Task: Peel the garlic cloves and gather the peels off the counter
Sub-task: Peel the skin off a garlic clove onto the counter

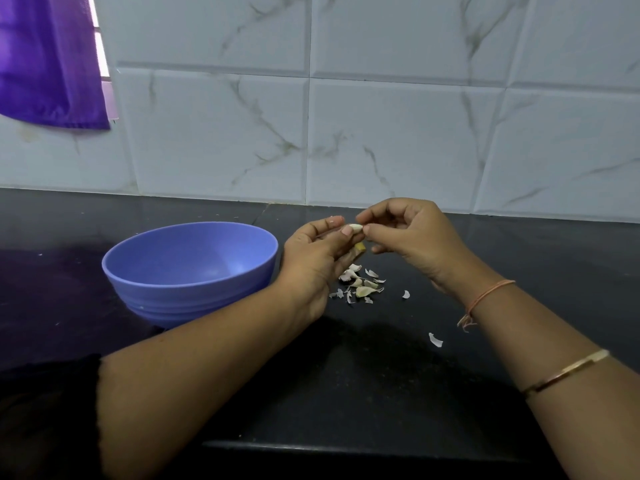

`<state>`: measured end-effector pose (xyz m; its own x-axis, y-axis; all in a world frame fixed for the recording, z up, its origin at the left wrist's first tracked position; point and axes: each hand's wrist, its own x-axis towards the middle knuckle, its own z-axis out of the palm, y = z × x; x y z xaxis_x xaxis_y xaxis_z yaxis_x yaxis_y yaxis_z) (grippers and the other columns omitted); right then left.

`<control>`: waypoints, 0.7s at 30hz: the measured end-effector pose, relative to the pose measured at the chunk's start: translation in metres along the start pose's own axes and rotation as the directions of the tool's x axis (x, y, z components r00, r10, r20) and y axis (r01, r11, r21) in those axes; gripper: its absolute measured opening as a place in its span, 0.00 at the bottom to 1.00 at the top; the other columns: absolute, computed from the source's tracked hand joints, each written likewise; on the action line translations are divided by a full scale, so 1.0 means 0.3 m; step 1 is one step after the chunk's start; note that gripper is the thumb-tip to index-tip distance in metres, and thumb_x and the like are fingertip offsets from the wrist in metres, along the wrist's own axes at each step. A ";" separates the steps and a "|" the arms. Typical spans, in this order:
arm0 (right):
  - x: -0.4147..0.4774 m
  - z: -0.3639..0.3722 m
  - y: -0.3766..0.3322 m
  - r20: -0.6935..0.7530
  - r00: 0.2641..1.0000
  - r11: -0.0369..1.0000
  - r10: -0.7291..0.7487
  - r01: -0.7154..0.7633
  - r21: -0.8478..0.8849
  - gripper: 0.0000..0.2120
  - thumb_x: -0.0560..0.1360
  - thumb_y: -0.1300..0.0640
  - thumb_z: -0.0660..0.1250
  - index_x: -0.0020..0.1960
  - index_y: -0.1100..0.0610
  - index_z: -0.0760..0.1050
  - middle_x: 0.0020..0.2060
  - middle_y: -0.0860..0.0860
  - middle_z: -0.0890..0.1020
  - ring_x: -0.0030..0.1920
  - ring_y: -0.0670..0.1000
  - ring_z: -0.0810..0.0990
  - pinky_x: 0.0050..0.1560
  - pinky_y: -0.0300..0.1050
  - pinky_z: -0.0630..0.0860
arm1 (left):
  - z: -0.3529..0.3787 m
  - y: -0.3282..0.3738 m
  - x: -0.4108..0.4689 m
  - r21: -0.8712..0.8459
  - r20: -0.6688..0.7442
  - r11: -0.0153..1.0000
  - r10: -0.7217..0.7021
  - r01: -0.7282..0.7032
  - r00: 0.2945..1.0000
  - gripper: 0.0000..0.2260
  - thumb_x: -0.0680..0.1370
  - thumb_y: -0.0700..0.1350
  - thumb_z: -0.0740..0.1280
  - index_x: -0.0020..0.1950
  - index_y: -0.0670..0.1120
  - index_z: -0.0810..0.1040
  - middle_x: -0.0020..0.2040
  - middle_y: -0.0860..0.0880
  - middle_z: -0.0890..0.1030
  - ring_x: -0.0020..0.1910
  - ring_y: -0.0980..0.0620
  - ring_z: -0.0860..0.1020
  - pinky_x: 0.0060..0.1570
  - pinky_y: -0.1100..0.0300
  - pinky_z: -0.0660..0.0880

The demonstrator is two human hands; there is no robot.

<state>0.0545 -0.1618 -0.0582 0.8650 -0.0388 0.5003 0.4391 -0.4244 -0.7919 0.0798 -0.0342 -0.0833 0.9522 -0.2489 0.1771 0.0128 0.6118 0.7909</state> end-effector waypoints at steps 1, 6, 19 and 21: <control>0.001 0.002 0.001 -0.006 1.000 0.999 -0.015 0.015 -0.031 0.04 0.72 0.66 0.68 0.43 0.59 0.79 0.38 0.55 0.82 0.38 0.50 0.80 0.42 0.43 0.80 | -0.001 -0.001 0.001 0.000 -0.001 1.000 -0.001 0.001 1.000 0.04 0.76 0.33 0.64 0.48 0.41 0.73 0.33 0.47 0.83 0.34 0.55 0.83 0.42 0.62 0.81; 0.003 -0.004 0.008 -0.074 0.994 0.971 -0.086 0.067 -0.228 0.01 0.70 0.60 0.71 0.40 0.56 0.81 0.33 0.48 0.82 0.32 0.41 0.78 0.41 0.40 0.78 | -0.003 -0.005 0.000 0.042 -0.003 0.999 0.012 -0.012 1.000 0.05 0.74 0.33 0.67 0.47 0.42 0.74 0.35 0.48 0.83 0.37 0.55 0.83 0.42 0.63 0.80; -0.003 -0.006 -0.009 -0.088 0.992 0.954 -0.095 0.066 -0.292 0.03 0.70 0.60 0.70 0.38 0.58 0.81 0.29 0.47 0.81 0.28 0.42 0.80 0.33 0.32 0.75 | 0.001 0.001 -0.014 0.100 -0.005 0.994 0.043 -0.042 0.999 0.06 0.73 0.33 0.68 0.43 0.42 0.75 0.35 0.48 0.82 0.35 0.55 0.82 0.39 0.64 0.80; -0.002 -0.009 -0.010 -0.085 0.992 0.950 -0.096 0.066 -0.305 0.03 0.70 0.59 0.70 0.39 0.59 0.81 0.29 0.47 0.81 0.27 0.42 0.79 0.33 0.31 0.75 | 0.003 0.001 -0.017 0.111 -0.006 0.993 0.046 -0.045 0.999 0.06 0.73 0.33 0.68 0.43 0.42 0.75 0.37 0.47 0.82 0.36 0.54 0.81 0.40 0.64 0.80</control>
<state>0.0519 -0.1630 -0.0553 0.7947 -0.0747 0.6024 0.4001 -0.6819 -0.6123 0.0746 -0.0334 -0.0834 0.9535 -0.2161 0.2099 -0.0641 0.5351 0.8423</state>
